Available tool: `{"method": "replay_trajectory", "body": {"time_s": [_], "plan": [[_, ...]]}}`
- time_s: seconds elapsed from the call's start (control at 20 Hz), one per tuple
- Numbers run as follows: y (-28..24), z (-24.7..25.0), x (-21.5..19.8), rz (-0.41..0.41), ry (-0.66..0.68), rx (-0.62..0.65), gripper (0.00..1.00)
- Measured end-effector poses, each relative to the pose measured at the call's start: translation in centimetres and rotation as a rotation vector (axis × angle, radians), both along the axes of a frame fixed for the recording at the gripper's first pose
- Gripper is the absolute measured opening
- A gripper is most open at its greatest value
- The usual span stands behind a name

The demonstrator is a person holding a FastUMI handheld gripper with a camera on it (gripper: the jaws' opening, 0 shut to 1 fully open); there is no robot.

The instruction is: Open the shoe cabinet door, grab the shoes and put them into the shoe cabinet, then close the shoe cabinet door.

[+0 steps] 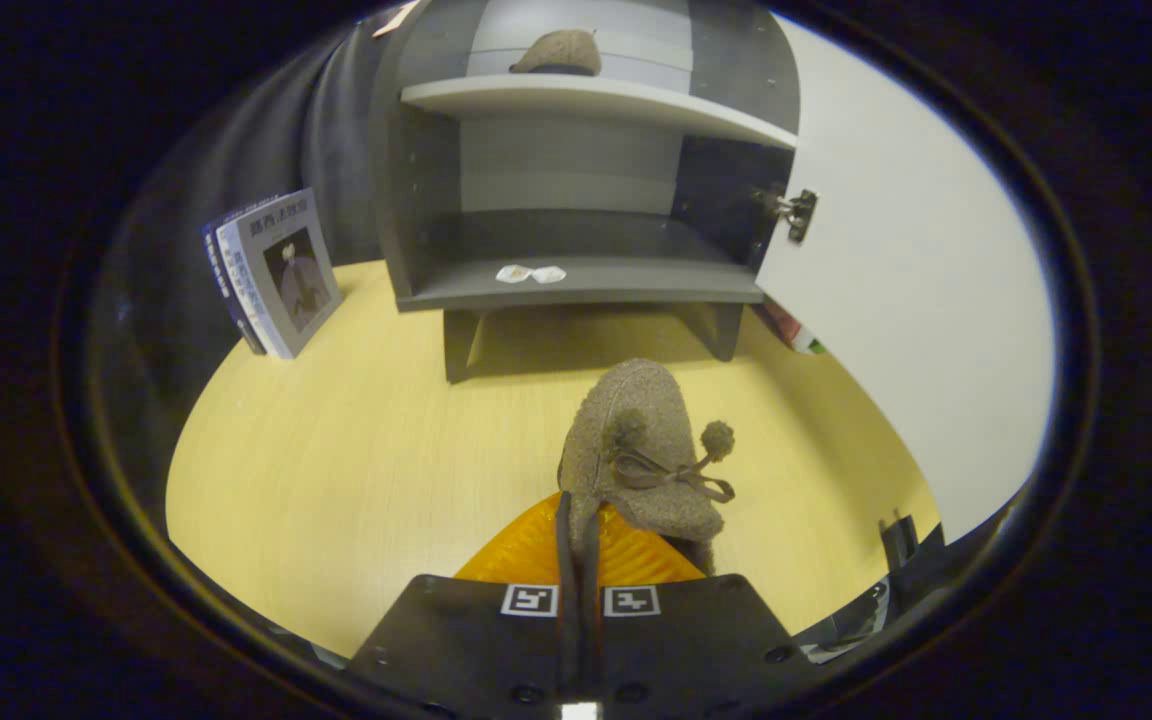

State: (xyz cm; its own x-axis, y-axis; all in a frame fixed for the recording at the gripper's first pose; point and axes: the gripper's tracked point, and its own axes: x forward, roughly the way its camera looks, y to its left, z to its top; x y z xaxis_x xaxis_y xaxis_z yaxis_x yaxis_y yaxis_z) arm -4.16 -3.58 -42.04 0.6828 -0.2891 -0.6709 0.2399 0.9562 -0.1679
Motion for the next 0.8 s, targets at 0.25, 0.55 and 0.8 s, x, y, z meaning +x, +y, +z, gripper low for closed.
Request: {"method": "replay_trajectory", "body": {"time_s": [0.25, 0.55, 0.8], "plan": [[-2.2, 7.5, 2.6, -0.022, -0.134, -0.062, 0.03], [-4.7, 15.8, 7.2, 0.005, -0.257, -0.155, 0.03], [-6.0, 21.3, 12.7, 0.039, -0.336, -0.191, 0.03]]}}
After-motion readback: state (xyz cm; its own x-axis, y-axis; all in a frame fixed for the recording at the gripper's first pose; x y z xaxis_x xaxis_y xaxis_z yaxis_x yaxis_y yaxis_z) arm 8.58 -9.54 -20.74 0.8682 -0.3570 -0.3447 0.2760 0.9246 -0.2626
